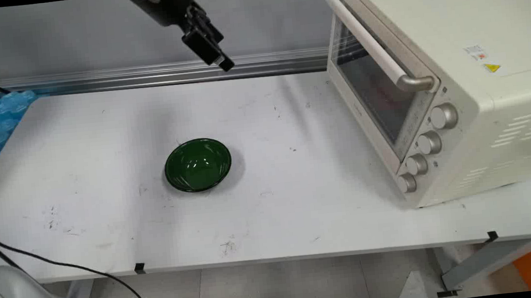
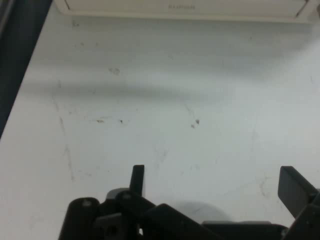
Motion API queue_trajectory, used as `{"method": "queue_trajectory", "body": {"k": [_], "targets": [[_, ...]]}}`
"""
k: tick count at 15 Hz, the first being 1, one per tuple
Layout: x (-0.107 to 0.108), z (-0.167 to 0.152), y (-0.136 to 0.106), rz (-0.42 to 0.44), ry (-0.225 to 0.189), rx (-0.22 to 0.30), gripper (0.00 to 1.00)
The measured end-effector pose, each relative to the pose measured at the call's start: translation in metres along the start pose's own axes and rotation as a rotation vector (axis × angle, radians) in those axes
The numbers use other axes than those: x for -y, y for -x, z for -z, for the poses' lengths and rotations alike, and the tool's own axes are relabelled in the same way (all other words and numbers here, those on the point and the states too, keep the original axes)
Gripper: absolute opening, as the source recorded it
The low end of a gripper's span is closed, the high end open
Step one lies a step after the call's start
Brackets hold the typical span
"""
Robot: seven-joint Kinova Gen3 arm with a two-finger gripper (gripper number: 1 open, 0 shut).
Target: Open the oven
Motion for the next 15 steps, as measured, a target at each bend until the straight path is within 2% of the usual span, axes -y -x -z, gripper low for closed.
{"method": "queue_trajectory", "body": {"k": [15], "targets": [[-0.015, -0.027, -0.11, -0.019, -0.032, -0.118, 1.0]]}}
